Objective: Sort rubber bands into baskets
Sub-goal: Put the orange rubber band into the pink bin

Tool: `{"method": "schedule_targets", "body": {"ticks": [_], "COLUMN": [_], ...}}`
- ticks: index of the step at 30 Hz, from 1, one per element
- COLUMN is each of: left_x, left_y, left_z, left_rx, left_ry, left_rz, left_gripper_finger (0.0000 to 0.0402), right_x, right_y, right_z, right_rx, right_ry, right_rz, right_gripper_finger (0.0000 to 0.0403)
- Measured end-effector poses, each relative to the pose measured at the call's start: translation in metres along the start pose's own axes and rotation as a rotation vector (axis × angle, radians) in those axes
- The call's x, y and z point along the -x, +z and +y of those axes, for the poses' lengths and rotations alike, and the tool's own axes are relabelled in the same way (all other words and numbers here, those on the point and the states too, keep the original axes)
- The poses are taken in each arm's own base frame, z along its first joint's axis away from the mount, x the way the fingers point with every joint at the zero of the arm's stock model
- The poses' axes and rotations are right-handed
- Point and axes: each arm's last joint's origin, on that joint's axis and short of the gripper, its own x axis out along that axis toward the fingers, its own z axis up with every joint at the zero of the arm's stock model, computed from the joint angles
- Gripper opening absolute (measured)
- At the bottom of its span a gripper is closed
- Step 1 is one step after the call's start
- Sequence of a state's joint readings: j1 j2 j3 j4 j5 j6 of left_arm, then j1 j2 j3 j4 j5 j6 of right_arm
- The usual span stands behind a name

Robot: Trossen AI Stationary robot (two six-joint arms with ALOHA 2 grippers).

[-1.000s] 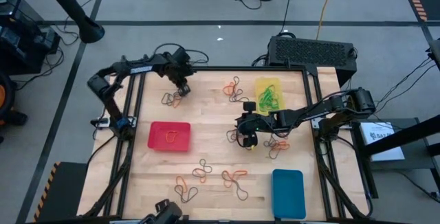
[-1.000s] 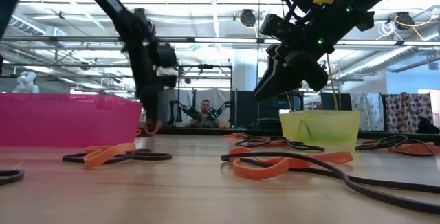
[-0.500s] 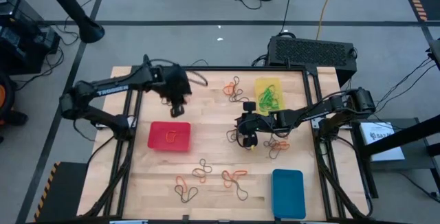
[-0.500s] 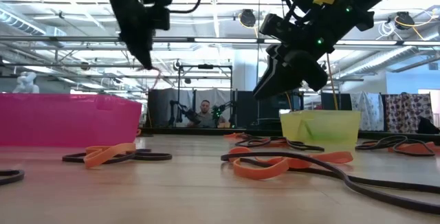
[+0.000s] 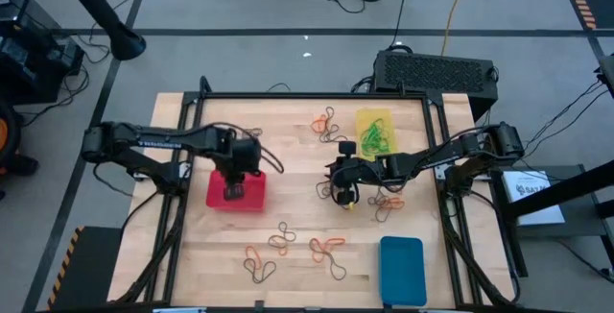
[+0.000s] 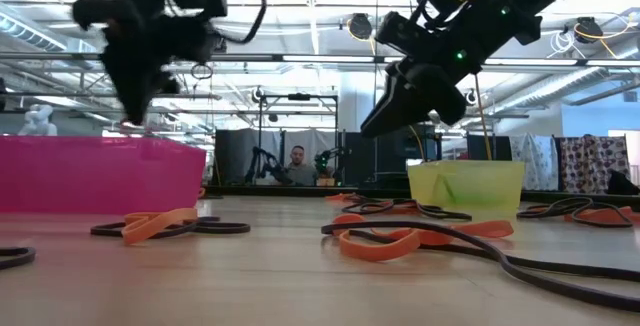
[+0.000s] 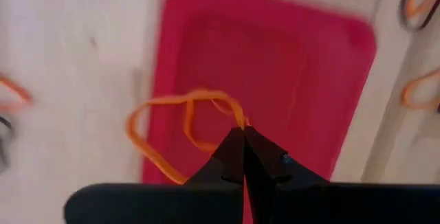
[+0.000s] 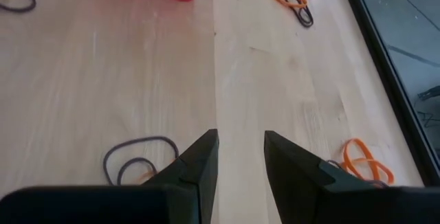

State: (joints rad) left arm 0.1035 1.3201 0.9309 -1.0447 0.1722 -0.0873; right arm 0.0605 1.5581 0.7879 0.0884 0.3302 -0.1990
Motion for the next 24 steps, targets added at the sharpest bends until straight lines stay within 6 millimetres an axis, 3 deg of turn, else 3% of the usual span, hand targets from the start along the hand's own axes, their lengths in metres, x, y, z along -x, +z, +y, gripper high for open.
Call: {"method": "schedule_targets", "body": {"ticks": [10,16,24], "left_x": [-0.031,-0.033,-0.033], "left_y": [-0.023,-0.024,-0.018], "left_z": [-0.009,-0.006,-0.007], "left_rx": [0.132,0.121,0.034], "left_ry": [0.027,0.131,0.123], "left_rz": [0.119,0.101,0.042], "left_gripper_finger": [0.0002,0.0017,0.0063], "right_x": [0.0,0.0,0.0], "right_y": [0.001,0.001,0.001], "right_z": [0.0,0.0,0.0], "right_rx": [-0.01,-0.007,-0.006], "right_ry": [-0.002,-0.002,-0.002], "right_rz": [-0.012,-0.012,-0.012], "right_gripper_finger": [0.0112,0.0112,0.0112]}}
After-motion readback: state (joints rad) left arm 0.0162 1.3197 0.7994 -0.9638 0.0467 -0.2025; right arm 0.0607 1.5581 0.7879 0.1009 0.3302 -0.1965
